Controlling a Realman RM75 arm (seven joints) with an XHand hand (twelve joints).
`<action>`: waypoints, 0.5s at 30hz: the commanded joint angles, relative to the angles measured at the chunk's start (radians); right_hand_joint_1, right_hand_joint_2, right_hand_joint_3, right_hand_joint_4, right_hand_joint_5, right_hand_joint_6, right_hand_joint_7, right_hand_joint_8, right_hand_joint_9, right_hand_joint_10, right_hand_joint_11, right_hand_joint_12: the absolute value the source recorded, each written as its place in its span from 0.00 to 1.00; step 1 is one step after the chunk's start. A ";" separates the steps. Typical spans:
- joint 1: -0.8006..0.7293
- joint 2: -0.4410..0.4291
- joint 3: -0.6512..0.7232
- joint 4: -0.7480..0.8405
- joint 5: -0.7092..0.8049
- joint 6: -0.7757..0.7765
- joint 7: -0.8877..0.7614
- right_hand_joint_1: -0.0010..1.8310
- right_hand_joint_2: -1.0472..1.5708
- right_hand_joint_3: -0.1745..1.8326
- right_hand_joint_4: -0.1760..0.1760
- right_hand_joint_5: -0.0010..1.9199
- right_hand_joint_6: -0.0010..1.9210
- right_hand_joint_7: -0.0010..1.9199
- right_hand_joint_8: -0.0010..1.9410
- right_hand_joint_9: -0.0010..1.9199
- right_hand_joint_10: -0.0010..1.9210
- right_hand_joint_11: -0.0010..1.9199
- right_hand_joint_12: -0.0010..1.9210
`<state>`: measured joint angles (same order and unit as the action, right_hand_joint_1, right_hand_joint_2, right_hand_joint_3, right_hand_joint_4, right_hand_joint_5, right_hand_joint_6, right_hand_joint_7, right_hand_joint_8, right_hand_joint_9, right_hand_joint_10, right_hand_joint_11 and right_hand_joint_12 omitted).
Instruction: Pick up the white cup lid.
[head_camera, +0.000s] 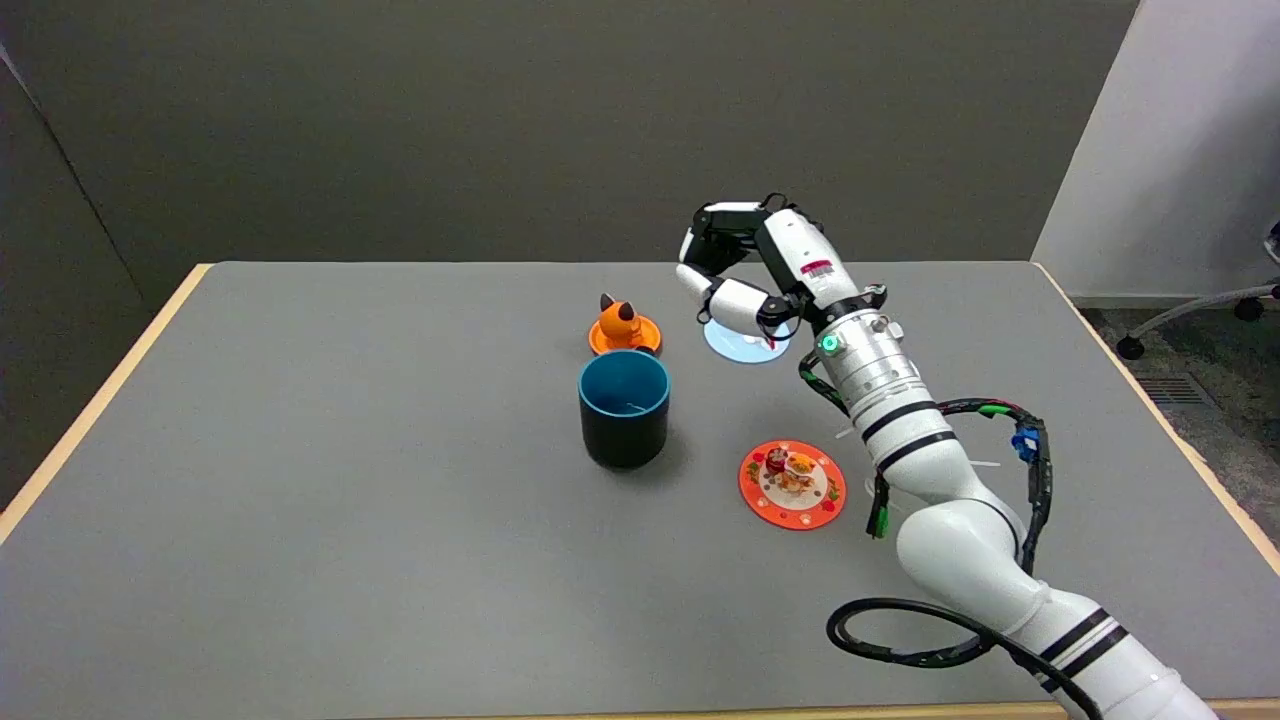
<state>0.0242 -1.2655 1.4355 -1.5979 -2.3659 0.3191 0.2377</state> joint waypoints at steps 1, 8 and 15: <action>-0.028 -0.007 0.032 -0.006 0.004 0.014 0.004 0.55 0.79 0.23 0.84 0.46 0.60 0.45 0.52 0.43 0.51 0.31 0.49; -0.020 -0.037 0.058 -0.022 -0.001 -0.037 -0.017 0.55 0.79 0.23 0.86 0.47 0.59 0.47 0.48 0.44 0.48 0.30 0.47; 0.002 -0.019 0.172 0.011 -0.005 -0.173 -0.156 0.51 0.65 0.48 0.61 0.46 0.22 0.53 0.17 0.47 0.16 0.28 0.36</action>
<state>0.0078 -1.2835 1.4741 -1.6087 -2.3653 0.3077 0.2268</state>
